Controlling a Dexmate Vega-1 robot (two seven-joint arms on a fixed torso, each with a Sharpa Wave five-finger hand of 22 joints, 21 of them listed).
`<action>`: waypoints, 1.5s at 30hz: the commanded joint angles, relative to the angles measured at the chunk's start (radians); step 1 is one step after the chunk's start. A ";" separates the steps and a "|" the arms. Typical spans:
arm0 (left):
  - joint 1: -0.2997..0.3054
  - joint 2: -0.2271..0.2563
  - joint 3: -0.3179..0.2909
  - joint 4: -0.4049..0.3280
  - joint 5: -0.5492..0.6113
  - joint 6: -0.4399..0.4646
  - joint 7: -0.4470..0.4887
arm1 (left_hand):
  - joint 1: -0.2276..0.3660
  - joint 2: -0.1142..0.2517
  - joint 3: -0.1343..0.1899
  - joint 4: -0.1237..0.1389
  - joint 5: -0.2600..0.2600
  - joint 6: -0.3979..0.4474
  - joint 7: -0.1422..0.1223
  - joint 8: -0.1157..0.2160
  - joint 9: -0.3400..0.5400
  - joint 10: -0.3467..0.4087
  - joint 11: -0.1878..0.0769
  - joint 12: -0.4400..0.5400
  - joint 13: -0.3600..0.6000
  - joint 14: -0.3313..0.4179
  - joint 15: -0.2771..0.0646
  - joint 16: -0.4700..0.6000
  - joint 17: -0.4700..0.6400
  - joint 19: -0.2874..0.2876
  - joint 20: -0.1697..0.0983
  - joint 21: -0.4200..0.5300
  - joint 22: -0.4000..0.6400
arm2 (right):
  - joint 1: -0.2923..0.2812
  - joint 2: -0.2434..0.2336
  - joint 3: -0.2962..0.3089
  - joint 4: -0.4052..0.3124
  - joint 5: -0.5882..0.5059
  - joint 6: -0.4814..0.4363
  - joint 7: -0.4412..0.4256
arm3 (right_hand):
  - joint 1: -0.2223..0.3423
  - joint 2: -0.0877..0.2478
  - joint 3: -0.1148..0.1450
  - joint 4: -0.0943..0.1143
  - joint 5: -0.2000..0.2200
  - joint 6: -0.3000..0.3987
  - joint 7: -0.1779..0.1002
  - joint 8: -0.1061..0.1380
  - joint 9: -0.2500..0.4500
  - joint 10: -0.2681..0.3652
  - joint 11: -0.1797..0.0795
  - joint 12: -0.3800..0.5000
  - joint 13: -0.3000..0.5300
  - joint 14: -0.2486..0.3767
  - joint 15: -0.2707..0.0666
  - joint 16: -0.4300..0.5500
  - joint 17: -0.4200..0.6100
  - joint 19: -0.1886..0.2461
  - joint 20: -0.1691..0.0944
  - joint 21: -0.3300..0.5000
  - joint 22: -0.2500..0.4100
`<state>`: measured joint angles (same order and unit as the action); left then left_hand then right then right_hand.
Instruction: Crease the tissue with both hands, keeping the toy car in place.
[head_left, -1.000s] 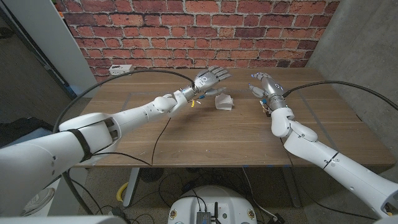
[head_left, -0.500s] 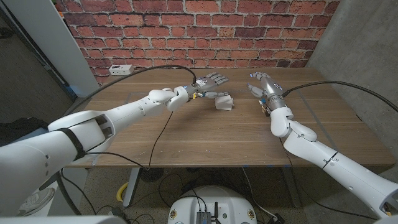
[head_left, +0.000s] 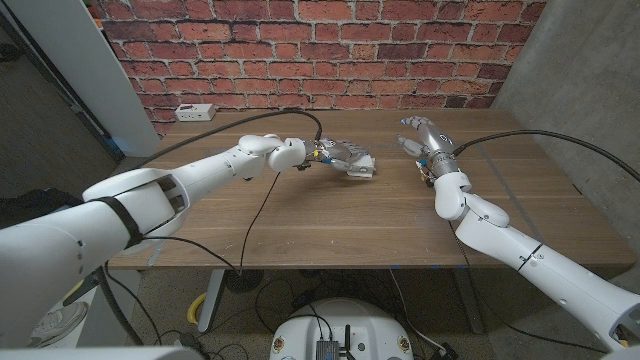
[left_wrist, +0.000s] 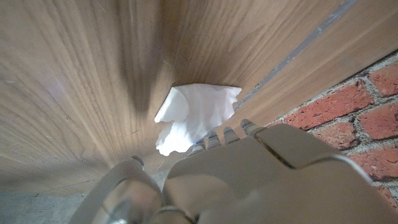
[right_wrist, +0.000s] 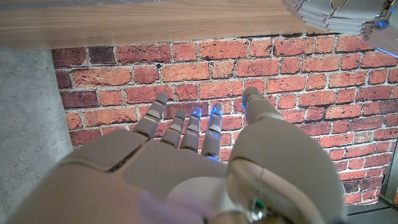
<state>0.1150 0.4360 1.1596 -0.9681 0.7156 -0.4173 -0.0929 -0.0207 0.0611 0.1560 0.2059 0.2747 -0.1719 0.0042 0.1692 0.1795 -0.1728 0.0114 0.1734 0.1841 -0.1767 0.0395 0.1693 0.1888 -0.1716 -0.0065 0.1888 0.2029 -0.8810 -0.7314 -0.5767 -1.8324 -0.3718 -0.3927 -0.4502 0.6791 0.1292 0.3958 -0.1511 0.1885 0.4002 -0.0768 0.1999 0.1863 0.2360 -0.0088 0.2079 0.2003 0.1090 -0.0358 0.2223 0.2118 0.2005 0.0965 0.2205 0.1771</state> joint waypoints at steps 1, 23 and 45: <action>-0.039 -0.066 0.029 0.146 -0.048 -0.117 -0.078 | -0.009 0.112 -0.009 0.002 0.007 -0.462 0.003 0.005 0.003 -0.520 0.009 0.001 0.003 -0.519 0.005 0.003 0.002 -0.413 -0.013 0.008 0.002 | 0.000 0.001 0.004 0.003 0.009 0.003 0.006 | -0.011 0.000 0.001 0.011 -0.002 0.005 0.000 -0.003 0.002 0.010 0.000 0.007 0.002 0.008 -0.007 0.003 0.005 -0.003 0.000 -0.001 0.003; -0.057 -0.082 0.078 0.194 -0.043 -0.137 -0.054 | -0.009 0.119 -0.028 0.003 0.019 -0.479 0.001 0.007 0.004 -0.529 0.007 0.004 0.003 -0.530 0.006 0.003 0.003 -0.411 -0.017 0.016 0.003 | 0.023 0.003 -0.007 0.019 0.020 0.006 0.032 | -0.037 -0.003 -0.003 0.021 -0.005 0.009 0.000 -0.004 0.002 0.026 0.005 0.010 0.002 0.010 -0.005 0.004 0.008 -0.006 0.003 -0.005 0.003; 0.078 0.067 -0.073 -0.069 0.000 -0.024 0.231 | 0.027 0.099 -0.088 -0.026 0.040 -0.191 -0.121 0.065 0.002 -0.180 -0.037 0.110 0.007 -0.246 0.058 0.058 -0.006 -0.265 0.160 0.068 -0.006 | 0.007 0.002 0.010 0.019 0.052 0.047 0.023 | -0.059 -0.009 -0.007 0.026 -0.008 0.001 -0.001 -0.008 0.002 0.016 0.007 0.004 0.002 0.004 0.003 0.001 0.009 -0.010 0.008 -0.009 0.003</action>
<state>0.1304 0.4453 1.1593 -0.9307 0.7204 -0.4919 0.0528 -0.0045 0.0664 0.0669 0.1822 0.3112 -0.1717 -0.1110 0.2305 0.1790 -0.1722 -0.0184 0.2813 0.1887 -0.1695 0.0932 0.2294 0.1813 -0.1680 0.1451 0.2455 0.1951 -0.8644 -0.7320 -0.5783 -1.8169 -0.3406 -0.3738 -0.4193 0.6301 0.1197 0.3850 -0.1322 0.1810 0.4002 -0.0768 0.1958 0.1864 0.2521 0.0000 0.2153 0.2005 0.1089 -0.0358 0.2223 0.2163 0.1910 0.1059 0.2125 0.1772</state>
